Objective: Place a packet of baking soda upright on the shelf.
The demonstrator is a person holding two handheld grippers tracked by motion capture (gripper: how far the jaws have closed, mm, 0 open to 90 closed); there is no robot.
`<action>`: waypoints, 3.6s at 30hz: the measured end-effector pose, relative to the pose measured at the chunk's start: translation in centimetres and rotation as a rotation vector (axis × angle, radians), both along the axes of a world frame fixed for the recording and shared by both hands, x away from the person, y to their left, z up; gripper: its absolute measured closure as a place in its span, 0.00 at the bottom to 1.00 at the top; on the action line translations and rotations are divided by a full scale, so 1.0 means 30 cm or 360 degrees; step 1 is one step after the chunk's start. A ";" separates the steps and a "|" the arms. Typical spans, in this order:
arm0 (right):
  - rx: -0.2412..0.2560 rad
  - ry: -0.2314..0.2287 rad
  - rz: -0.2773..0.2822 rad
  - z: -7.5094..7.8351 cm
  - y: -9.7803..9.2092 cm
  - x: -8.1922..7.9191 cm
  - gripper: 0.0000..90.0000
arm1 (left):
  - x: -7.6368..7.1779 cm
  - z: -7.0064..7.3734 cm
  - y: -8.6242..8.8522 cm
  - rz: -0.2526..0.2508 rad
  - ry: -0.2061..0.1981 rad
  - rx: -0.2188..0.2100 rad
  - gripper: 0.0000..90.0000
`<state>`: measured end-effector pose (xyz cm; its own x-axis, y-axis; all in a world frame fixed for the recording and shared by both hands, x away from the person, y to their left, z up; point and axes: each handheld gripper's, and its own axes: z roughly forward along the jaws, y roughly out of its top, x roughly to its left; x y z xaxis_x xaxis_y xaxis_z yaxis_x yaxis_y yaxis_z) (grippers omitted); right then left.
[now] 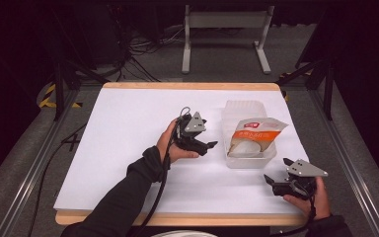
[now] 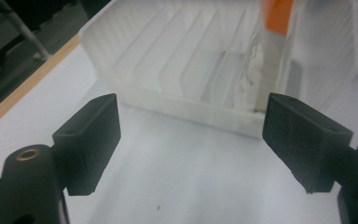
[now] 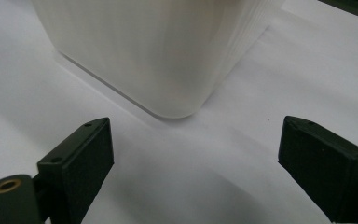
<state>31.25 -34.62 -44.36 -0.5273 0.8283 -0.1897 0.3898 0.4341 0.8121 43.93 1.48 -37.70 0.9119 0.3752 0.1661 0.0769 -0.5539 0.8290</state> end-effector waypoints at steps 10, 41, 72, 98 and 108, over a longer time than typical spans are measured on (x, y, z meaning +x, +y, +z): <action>0.0004 -0.0007 0.0001 0.001 -0.001 -0.001 0.12 | -0.036 -0.017 0.110 0.0077 -0.0039 0.0096 0.11; -0.0020 -0.0079 -0.0004 0.027 0.013 -0.017 0.12 | -0.203 -0.066 0.517 0.0224 -0.0203 0.0196 0.08; -0.0043 -0.0119 0.0060 0.034 0.045 -0.012 0.13 | -0.300 -0.232 0.884 0.0658 0.0063 -0.0049 0.06; -0.0013 -0.0150 0.0042 0.041 0.051 0.023 0.13 | -0.385 -0.244 0.995 0.0860 0.0094 -0.0331 0.07; -0.0043 -0.0137 0.0018 0.039 0.061 0.024 0.13 | -0.391 -0.243 0.970 0.0831 0.0093 -0.0295 0.08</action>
<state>31.98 -32.79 -43.20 -0.5173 0.8163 -0.2571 0.3138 0.4604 0.8304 32.19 30.59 -45.00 0.6030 0.7977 0.0088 0.3510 -0.2752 0.8950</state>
